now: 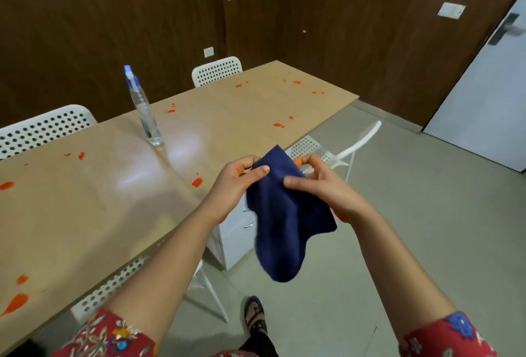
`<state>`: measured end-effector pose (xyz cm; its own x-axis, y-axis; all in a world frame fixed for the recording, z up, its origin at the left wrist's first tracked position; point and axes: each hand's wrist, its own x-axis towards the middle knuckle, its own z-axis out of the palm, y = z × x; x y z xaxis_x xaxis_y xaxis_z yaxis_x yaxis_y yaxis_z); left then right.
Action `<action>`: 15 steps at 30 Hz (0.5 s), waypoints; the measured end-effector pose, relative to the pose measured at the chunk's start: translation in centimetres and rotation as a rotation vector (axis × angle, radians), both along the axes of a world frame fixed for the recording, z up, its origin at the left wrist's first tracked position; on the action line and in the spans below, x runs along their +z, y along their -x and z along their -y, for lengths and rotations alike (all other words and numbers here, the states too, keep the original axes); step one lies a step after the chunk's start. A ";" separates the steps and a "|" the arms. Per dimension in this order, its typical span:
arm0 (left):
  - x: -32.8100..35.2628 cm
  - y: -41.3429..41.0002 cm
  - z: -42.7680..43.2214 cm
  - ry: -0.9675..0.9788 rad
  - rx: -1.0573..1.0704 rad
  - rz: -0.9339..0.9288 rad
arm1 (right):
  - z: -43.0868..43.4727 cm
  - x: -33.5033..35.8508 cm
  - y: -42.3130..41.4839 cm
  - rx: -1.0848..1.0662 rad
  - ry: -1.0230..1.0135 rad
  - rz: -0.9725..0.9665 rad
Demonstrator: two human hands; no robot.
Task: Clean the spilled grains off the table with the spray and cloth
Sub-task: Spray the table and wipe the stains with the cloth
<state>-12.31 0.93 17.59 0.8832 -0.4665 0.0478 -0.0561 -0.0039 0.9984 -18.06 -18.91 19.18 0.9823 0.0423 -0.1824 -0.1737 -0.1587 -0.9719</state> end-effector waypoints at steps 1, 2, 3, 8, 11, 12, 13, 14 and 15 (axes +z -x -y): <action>-0.1 -1.2 0.3 0.045 0.040 -0.023 | 1.0 -0.6 -1.1 0.054 0.103 -0.021; -0.3 -2.7 0.5 0.096 0.092 -0.048 | 1.9 -1.2 -2.4 0.120 0.208 -0.040; -0.6 -4.2 0.5 0.142 0.143 -0.070 | 2.6 -1.9 -3.7 0.169 0.260 -0.054; -3.0 -12.0 -0.8 0.115 0.315 -0.119 | 3.5 -4.5 -11.1 0.028 -0.107 -0.063; -5.1 -16.8 -1.9 0.053 0.399 -0.174 | 2.6 -5.5 -17.0 -0.032 -0.147 -0.098; -5.6 -17.8 -2.2 0.034 0.411 -0.188 | 2.4 -5.8 -18.2 -0.028 -0.101 -0.101; -6.2 -19.1 -2.6 0.025 0.440 -0.210 | 2.1 -6.2 -20.1 -0.016 -0.049 -0.110; -6.7 -20.3 -3.0 0.024 0.474 -0.234 | 1.9 -6.5 -21.7 -0.003 -0.004 -0.116; -7.1 -21.5 -3.3 0.031 0.513 -0.251 | 1.6 -6.8 -23.5 0.013 0.028 -0.113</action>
<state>9.15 4.19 10.50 0.9823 0.0229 -0.1859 0.1842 0.0616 0.9810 5.40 -20.49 12.38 0.9547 0.0481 -0.2936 -0.2799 -0.1885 -0.9413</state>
